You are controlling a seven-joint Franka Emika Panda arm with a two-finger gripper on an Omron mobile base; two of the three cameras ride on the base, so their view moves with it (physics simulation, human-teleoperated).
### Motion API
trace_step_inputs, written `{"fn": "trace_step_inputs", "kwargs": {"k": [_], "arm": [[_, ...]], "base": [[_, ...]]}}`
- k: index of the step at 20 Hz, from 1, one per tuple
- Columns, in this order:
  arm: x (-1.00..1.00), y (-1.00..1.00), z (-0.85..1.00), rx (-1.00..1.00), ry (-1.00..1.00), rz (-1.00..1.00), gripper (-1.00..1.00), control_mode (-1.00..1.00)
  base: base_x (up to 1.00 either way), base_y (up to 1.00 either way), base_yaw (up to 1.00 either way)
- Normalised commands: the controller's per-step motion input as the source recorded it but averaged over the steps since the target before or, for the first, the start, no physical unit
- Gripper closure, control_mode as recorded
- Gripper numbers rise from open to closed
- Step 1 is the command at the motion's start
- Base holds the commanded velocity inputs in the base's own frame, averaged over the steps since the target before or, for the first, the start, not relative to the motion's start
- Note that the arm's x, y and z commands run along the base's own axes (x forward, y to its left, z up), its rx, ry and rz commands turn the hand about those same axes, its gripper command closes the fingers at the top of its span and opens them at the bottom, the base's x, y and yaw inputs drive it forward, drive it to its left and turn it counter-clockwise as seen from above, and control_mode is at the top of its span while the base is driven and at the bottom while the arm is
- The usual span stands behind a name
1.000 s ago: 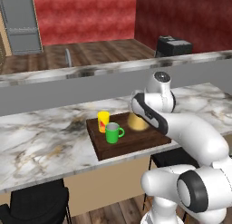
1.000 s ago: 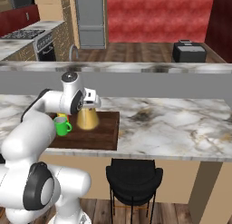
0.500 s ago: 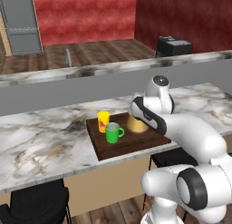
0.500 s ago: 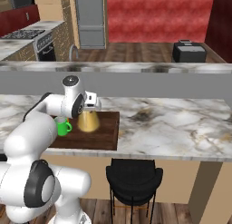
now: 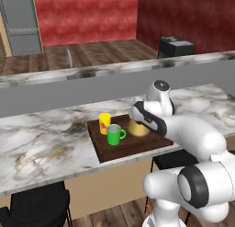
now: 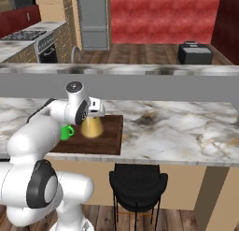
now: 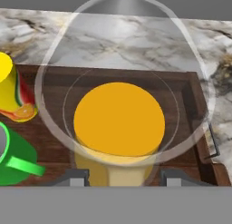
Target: There is a tray on the dining counter. Grab the cup, mug, and pitcher and place them on the tray. The pitcher may be placed next to the tray if it cannot fit the tray.
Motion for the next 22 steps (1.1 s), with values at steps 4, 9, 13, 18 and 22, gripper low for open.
{"fn": "trace_step_inputs", "kwargs": {"k": [4,9,13,18,22], "arm": [[0.28,0.0,0.0,0.0,0.0,0.0,1.0,-1.0],[0.37,0.0,0.0,0.0,0.0,0.0,1.0,-1.0],[0.29,0.0,0.0,0.0,0.0,0.0,1.0,-1.0],[0.19,0.0,0.0,0.0,0.0,0.0,1.0,-1.0],[0.06,0.0,-0.04,0.0,0.0,0.0,1.0,-1.0]], "base": [[0.0,0.0,0.0],[0.0,0.0,0.0],[0.0,0.0,0.0],[0.0,0.0,0.0],[0.0,0.0,0.0]]}}
